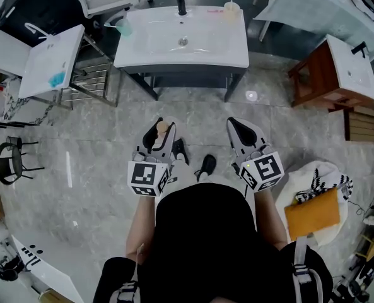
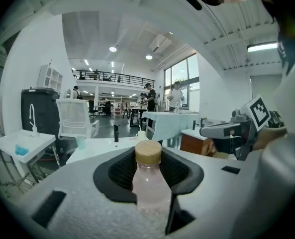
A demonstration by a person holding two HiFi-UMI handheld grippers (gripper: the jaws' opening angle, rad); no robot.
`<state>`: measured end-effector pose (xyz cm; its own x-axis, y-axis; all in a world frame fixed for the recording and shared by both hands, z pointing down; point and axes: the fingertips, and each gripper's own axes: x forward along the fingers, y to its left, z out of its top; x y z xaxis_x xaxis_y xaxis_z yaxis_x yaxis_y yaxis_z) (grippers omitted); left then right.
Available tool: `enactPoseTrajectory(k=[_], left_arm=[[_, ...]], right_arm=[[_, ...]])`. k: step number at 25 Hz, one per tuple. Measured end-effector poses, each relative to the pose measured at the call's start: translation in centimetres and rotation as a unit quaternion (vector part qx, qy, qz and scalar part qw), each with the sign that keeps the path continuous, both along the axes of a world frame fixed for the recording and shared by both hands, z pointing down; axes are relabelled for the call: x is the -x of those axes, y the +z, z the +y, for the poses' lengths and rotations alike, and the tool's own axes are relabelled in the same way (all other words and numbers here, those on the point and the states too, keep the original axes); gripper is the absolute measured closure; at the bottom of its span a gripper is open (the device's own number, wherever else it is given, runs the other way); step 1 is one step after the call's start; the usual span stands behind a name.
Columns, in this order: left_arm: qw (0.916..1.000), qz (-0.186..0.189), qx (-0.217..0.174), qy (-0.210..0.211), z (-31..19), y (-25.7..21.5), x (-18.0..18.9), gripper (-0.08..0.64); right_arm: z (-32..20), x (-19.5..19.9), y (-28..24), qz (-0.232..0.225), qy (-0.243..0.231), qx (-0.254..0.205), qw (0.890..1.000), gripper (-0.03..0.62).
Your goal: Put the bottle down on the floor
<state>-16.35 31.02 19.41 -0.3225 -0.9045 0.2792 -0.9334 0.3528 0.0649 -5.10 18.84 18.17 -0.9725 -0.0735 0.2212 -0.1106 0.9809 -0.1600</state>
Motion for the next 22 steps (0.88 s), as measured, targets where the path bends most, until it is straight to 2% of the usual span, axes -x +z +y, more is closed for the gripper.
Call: enactPoseTrajectory(k=[4, 10, 14, 22], left_arm=[[0.9998, -0.013, 0.007, 0.016, -0.7, 0.4, 0.9, 0.416], [0.9992, -0.002, -0.021, 0.034, -2.9, 0.4, 3.8, 0.416], [0.9985, 0.003, -0.033, 0.045, -4.7, 0.2, 7.6, 0.416], [0.9962, 0.008, -0.030, 0.082, -8.1, 0.2, 15.7, 0.417]], right_arm=[[-0.8, 1.3, 0.7, 0.007, 0.016, 0.014, 1.000, 0.588], [-2.5, 4.1, 0.9, 0.018, 0.033, 0.010, 0.999, 0.588], [-3.9, 7.6, 0.3, 0.017, 0.047, 0.003, 0.999, 0.588], [-6.1, 15.2, -0.4, 0.020, 0.078, 0.003, 0.997, 0.588]])
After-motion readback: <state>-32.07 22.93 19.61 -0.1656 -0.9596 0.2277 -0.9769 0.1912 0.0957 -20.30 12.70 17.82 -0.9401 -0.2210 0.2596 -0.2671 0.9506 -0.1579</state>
